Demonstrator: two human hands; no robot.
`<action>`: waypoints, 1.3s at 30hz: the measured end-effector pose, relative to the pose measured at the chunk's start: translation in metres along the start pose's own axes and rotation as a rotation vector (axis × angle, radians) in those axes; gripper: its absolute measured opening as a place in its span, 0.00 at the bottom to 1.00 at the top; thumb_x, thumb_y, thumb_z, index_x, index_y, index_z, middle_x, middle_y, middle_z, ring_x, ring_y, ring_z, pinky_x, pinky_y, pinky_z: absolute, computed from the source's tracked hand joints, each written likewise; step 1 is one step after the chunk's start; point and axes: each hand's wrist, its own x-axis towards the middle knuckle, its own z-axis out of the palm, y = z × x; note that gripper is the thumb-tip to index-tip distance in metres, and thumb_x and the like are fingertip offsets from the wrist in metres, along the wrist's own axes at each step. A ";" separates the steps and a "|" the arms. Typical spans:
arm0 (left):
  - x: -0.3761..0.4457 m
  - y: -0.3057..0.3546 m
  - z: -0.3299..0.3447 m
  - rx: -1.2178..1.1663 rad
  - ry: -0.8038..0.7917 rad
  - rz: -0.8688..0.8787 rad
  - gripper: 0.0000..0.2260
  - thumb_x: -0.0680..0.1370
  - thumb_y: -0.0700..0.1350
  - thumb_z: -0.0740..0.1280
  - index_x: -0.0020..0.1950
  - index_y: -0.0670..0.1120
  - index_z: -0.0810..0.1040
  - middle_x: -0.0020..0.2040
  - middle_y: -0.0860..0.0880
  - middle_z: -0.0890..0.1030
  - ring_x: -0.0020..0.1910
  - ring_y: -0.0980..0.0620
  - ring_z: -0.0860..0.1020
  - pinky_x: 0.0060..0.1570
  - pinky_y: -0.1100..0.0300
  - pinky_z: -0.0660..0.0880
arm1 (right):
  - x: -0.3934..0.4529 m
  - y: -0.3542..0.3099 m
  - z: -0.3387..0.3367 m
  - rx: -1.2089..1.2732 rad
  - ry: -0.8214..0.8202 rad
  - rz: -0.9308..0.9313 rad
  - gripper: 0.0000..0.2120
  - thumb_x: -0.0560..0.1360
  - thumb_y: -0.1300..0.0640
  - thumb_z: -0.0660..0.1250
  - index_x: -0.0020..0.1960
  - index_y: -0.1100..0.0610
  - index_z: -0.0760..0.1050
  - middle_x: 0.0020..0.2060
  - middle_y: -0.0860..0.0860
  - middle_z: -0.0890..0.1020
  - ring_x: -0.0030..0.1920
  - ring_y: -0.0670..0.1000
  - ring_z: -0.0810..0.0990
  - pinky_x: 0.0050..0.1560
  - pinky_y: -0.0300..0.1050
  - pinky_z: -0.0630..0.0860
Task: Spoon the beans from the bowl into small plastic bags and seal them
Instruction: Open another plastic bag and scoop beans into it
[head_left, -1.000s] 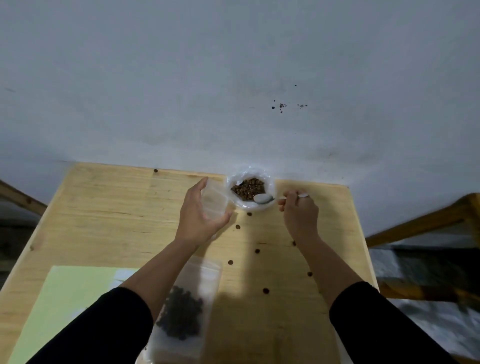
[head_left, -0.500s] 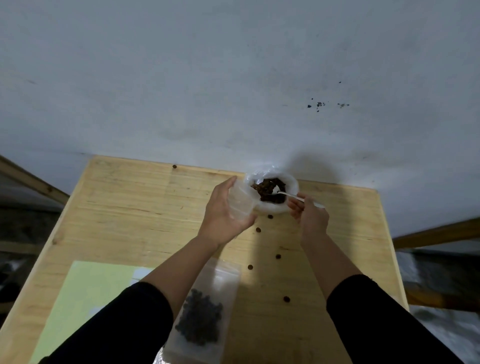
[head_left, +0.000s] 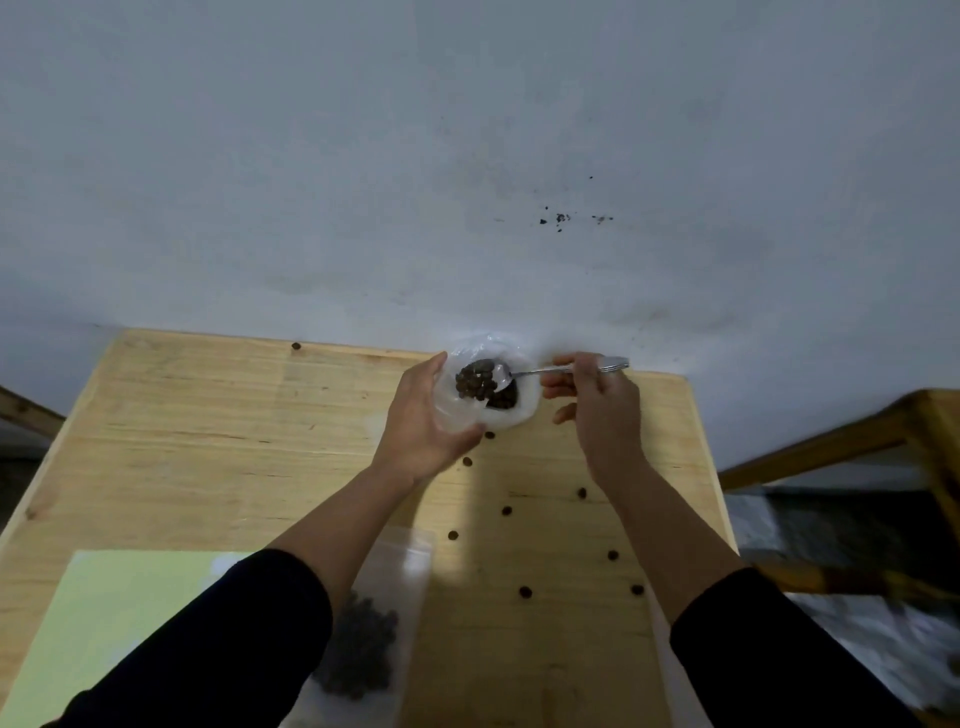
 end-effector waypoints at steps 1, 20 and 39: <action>0.000 0.002 0.001 -0.002 -0.003 -0.004 0.42 0.66 0.51 0.77 0.74 0.49 0.60 0.70 0.51 0.65 0.68 0.55 0.64 0.63 0.67 0.58 | -0.002 -0.002 -0.001 -0.061 -0.022 -0.062 0.12 0.81 0.59 0.56 0.46 0.58 0.77 0.35 0.55 0.81 0.33 0.45 0.80 0.25 0.37 0.74; -0.002 -0.006 -0.002 -0.026 0.047 -0.060 0.41 0.65 0.52 0.77 0.73 0.51 0.61 0.68 0.53 0.65 0.63 0.64 0.62 0.52 0.86 0.55 | 0.031 0.055 0.038 0.043 0.483 0.462 0.17 0.80 0.59 0.56 0.34 0.58 0.73 0.33 0.53 0.82 0.28 0.48 0.81 0.30 0.40 0.79; 0.003 -0.004 0.000 0.014 0.031 -0.011 0.40 0.66 0.50 0.77 0.73 0.48 0.61 0.69 0.50 0.65 0.65 0.61 0.62 0.62 0.71 0.56 | 0.009 0.007 0.003 0.190 0.188 0.244 0.14 0.81 0.58 0.56 0.41 0.58 0.76 0.32 0.53 0.82 0.28 0.45 0.81 0.22 0.36 0.71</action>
